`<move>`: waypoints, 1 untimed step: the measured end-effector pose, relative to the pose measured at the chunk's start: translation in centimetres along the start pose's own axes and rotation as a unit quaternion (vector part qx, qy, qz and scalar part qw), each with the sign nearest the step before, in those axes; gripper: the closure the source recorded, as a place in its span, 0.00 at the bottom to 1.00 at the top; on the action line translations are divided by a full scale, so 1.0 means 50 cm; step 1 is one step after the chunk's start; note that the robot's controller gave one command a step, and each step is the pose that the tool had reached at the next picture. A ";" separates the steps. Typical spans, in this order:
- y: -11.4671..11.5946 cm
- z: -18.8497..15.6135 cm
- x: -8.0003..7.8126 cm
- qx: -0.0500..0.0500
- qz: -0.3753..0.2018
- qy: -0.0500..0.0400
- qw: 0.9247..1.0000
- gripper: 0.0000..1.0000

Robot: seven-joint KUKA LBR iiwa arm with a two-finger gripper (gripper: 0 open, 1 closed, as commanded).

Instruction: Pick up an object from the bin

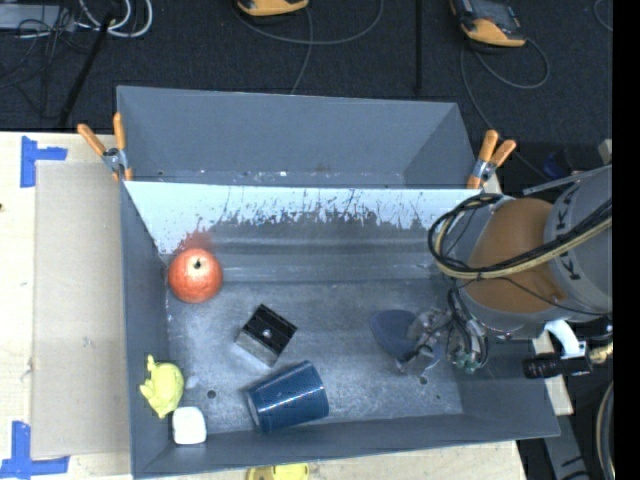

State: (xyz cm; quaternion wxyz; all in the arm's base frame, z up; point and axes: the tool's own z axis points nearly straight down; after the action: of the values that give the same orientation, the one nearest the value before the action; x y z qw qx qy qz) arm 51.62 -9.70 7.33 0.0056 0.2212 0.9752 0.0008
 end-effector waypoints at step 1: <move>0.000 -0.005 0.001 0.000 0.000 0.002 1.000 1.00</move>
Offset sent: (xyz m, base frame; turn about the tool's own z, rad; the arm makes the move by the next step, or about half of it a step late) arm 0.0001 0.0000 0.0132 0.0000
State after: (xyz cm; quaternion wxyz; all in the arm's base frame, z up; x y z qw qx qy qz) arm 51.58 -9.68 7.57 0.0038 0.2210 0.9753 0.0008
